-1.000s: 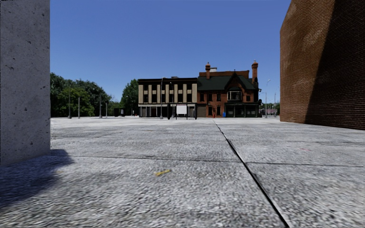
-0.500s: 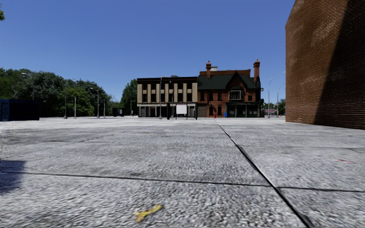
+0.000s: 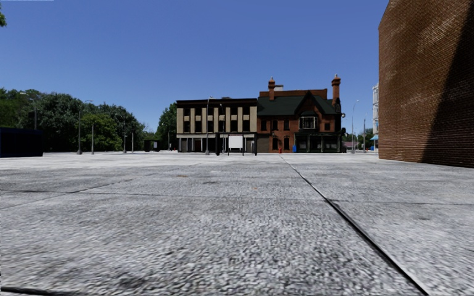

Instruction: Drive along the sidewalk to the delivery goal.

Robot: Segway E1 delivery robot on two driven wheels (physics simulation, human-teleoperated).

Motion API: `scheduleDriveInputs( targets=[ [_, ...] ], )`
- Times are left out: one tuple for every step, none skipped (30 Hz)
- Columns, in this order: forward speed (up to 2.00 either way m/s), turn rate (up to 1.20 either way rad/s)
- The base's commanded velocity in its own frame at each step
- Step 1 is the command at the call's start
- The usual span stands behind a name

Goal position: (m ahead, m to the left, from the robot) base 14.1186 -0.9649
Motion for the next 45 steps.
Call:
scheduleDriveInputs(
  targets=[
    [2.00,0.00],
    [2.00,0.00],
    [2.00,0.00],
    [2.00,0.00],
    [2.00,0.00],
    [2.00,0.00],
    [2.00,0.00],
    [2.00,0.00],
    [2.00,0.00],
    [2.00,0.00],
    [2.00,0.00],
    [2.00,0.00],
    [2.00,0.00],
    [2.00,0.00],
    [2.00,0.00],
    [2.00,0.00],
    [2.00,0.00],
    [2.00,0.00],
    [2.00,0.00],
    [2.00,0.00],
    [2.00,0.00],
    [2.00,0.00],
    [2.00,0.00],
    [2.00,0.00],
    [2.00,0.00],
    [2.00,0.00],
    [2.00,0.00],
    [2.00,0.00],
    [2.00,0.00],
    [2.00,0.00],
    [2.00,0.00],
    [2.00,0.00],
    [2.00,0.00],
    [2.00,0.00],
    [2.00,0.00],
    [2.00,0.00],
    [2.00,0.00],
    [2.00,0.00],
    [2.00,0.00],
    [2.00,0.00],
    [2.00,0.00],
    [2.00,0.00],
    [2.00,0.00],
    [2.00,0.00],
    [2.00,0.00]
  ],
)
